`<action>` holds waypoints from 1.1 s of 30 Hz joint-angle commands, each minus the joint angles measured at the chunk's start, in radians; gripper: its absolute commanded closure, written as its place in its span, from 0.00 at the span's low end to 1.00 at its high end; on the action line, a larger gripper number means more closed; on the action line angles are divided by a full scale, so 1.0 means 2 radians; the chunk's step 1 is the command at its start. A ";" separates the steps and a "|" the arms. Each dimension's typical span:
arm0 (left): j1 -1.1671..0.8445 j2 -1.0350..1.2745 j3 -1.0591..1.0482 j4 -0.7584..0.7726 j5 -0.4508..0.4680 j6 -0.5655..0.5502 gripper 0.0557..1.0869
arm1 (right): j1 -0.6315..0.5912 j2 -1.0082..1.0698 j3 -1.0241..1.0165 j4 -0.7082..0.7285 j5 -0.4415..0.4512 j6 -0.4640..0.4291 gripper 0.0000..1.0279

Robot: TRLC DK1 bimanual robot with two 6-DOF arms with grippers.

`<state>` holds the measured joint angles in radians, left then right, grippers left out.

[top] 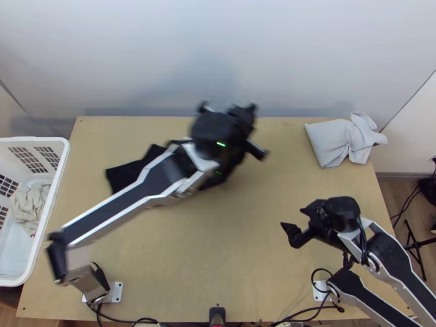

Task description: Fold the t-shirt

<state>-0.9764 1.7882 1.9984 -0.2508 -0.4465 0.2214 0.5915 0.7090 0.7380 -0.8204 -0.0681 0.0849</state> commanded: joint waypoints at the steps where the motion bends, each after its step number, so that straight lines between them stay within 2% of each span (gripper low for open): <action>1: -0.072 0.121 0.106 -0.007 -0.003 0.004 0.96 | -0.020 -0.051 -0.038 0.002 -0.008 0.000 0.05; 9: -0.039 0.194 0.114 -0.003 -0.004 -0.058 0.96 | -0.020 -0.051 -0.041 0.007 -0.008 -0.008 0.05; 17: 0.108 0.238 0.085 -0.025 -0.021 -0.095 0.95 | -0.019 -0.033 -0.051 0.041 -0.016 -0.008 0.05; 18: 0.121 0.242 0.085 -0.039 -0.021 -0.097 0.82 | -0.019 -0.029 -0.052 0.045 -0.019 -0.007 0.05; 19: 0.131 0.246 0.085 -0.056 -0.021 -0.097 0.55 | -0.019 -0.022 -0.053 0.050 -0.020 -0.007 0.05; 20: 0.136 0.248 0.085 -0.074 -0.021 -0.097 0.21 | -0.019 -0.016 -0.053 0.054 -0.021 -0.007 0.05; 21: 0.140 0.249 0.085 -0.095 -0.021 -0.096 0.03 | -0.019 -0.010 -0.052 0.058 -0.022 -0.007 0.05; 31: 0.173 0.207 0.082 -0.267 -0.021 -0.114 0.04 | -0.021 0.055 -0.023 0.110 -0.023 -0.014 0.04; 33: 0.185 0.178 0.082 -0.306 0.009 -0.126 0.04 | -0.022 0.076 -0.017 0.123 -0.023 -0.014 0.04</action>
<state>-0.6720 2.2410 2.1662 -0.6548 -0.4873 0.0162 0.5537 0.7639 0.6712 -0.6483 -0.1131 0.0578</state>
